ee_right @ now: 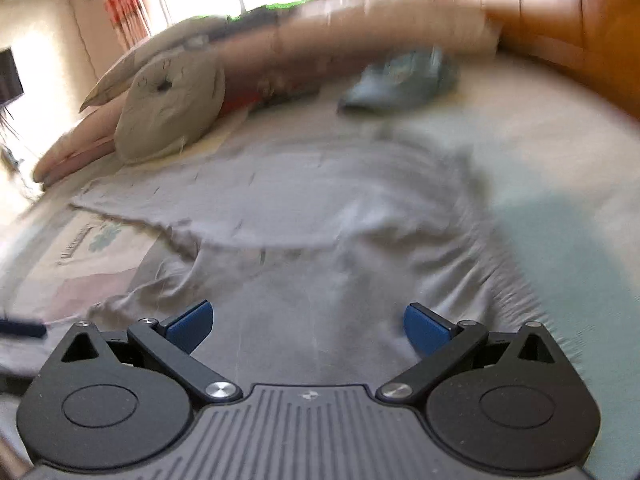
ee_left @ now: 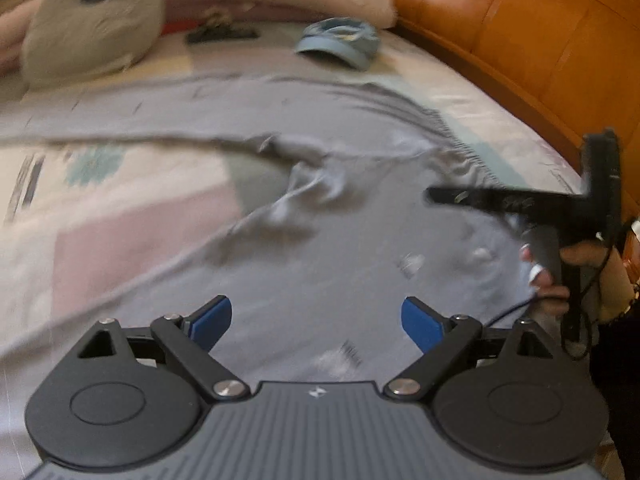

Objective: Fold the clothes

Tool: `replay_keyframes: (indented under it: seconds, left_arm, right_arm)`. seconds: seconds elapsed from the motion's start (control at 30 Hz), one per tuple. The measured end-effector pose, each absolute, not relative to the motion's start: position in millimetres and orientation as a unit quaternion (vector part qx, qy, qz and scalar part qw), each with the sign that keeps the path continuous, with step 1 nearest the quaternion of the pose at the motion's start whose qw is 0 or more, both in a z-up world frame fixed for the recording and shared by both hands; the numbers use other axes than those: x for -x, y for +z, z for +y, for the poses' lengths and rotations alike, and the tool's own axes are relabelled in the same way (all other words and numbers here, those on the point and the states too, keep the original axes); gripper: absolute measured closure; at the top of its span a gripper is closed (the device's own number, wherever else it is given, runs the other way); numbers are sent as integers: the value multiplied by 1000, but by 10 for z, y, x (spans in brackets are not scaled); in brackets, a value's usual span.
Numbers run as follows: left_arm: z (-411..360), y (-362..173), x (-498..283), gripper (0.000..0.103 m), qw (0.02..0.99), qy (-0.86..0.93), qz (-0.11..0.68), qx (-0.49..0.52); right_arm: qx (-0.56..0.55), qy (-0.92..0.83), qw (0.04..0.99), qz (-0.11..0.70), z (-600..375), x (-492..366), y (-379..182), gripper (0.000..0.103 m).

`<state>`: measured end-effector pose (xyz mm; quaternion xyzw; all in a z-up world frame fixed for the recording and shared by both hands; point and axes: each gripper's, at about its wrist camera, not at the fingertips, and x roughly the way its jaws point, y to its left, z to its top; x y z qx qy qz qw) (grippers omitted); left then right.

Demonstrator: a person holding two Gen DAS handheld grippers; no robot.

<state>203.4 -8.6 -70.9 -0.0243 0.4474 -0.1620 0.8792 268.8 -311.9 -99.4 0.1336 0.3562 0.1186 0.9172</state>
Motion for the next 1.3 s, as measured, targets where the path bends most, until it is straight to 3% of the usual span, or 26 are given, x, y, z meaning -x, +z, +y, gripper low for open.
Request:
replay_keyframes:
  seconds: [0.27, 0.4, 0.67, 1.07, 1.3]
  left_arm:
    - [76, -922, -1865, 8, 881, -124, 457, -6]
    - [72, -883, -1826, 8, 885, -131, 446, -3]
    - [83, -916, -1718, 8, 887, -124, 442, -41]
    - [952, -932, -1480, 8, 883, 0, 470, 9]
    - [1555, -677, -1261, 7, 899, 49, 433, 34]
  right_arm:
    - [-60, 48, 934, 349, -3178, -2478, -945, 0]
    - [-56, 58, 937, 340, -2920, -2208, -698, 0]
    - [42, 77, 927, 366, -2293, -1872, -834, 0]
    - [4, 61, 917, 393, -2353, -1823, -1028, 0]
    - [4, 54, 918, 392, -2338, -1826, -1035, 0]
